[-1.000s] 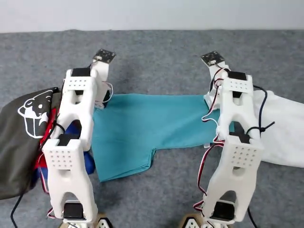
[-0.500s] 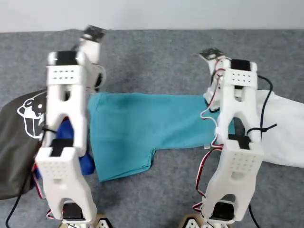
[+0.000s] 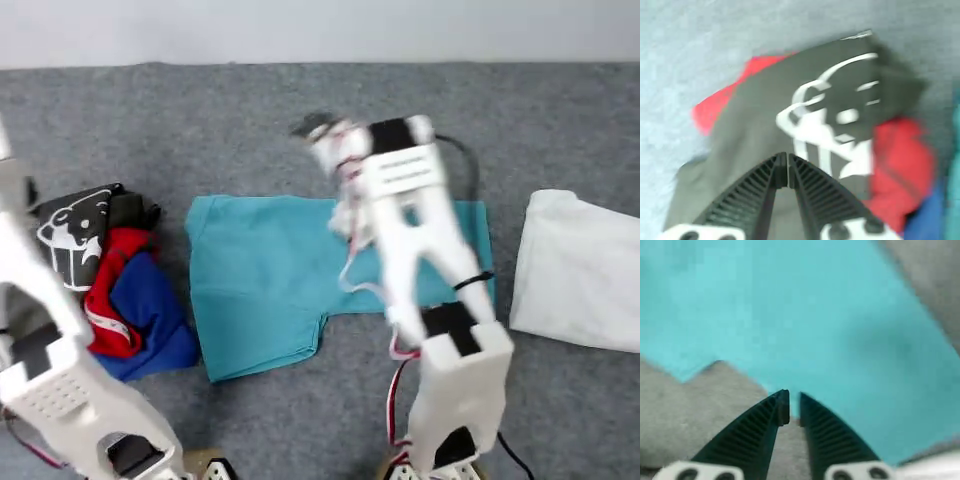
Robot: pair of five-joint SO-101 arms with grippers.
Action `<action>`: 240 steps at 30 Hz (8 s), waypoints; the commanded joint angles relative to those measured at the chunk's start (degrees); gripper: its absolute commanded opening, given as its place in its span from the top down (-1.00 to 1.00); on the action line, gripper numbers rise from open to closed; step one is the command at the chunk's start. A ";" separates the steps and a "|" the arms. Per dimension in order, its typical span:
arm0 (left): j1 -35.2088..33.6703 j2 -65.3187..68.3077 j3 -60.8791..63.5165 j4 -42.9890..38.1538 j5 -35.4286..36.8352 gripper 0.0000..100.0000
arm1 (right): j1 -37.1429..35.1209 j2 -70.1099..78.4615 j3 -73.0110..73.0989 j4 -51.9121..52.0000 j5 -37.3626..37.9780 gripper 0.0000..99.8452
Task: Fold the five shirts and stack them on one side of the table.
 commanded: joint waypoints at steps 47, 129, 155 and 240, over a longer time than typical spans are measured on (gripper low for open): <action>-10.64 -8.00 -1.98 2.29 -4.31 0.97 | -32.66 18.42 7.65 -14.81 -6.15 0.95; -10.20 -8.00 -2.33 2.29 -4.04 0.97 | -24.04 -2.24 13.19 -15.69 1.93 0.98; -9.23 -7.91 -2.07 2.20 -3.96 0.97 | -11.74 16.66 -9.32 -19.30 -0.62 0.52; -5.98 -29.36 13.23 3.25 -9.14 0.97 | 40.57 14.81 13.36 -5.76 3.08 0.98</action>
